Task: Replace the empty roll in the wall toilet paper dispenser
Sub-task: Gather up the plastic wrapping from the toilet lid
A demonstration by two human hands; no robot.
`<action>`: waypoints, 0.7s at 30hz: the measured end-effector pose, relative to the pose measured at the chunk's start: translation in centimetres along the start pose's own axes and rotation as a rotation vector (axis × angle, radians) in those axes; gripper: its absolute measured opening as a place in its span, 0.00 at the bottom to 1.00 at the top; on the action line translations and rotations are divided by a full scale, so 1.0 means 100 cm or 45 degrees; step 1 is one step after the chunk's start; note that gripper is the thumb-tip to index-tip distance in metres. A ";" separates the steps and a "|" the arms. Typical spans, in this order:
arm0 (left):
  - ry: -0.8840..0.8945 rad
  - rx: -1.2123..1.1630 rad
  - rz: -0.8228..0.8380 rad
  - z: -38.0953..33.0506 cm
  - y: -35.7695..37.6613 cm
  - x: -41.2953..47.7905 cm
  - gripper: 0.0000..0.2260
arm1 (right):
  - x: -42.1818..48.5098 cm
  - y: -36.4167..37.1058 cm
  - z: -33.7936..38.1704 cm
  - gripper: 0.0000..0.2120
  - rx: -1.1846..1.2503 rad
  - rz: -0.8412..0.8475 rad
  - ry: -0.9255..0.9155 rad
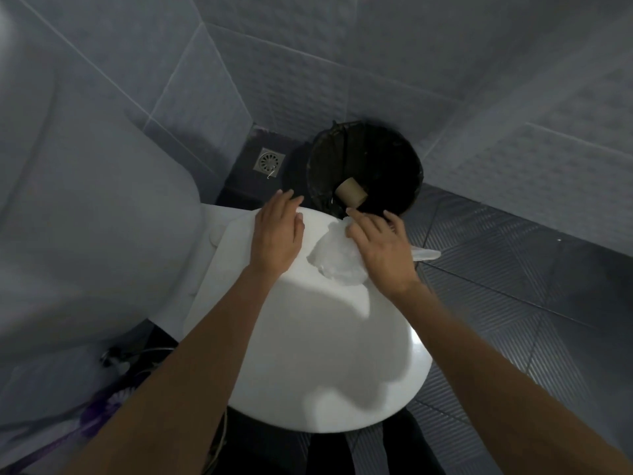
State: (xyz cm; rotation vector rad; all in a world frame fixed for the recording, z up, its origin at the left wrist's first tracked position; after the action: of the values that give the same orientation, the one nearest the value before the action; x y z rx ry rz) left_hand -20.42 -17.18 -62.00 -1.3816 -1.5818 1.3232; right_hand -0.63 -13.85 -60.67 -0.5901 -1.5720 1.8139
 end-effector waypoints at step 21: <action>0.088 0.139 -0.061 0.009 0.016 0.001 0.22 | -0.019 0.008 0.004 0.32 0.454 0.006 0.310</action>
State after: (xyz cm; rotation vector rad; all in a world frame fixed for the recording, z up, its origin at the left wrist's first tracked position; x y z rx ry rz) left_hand -20.77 -17.38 -63.78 -1.3015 -1.4663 1.2995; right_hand 0.21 -15.56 -61.51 -0.6162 -1.0567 1.8866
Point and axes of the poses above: each hand's wrist, its own x-axis towards the middle knuckle, its own y-axis out of the palm, z = x × y, the point moved 1 cm from there along x, towards the middle knuckle, and after that the axes turned 3 degrees about x, right-handed, at the moved point
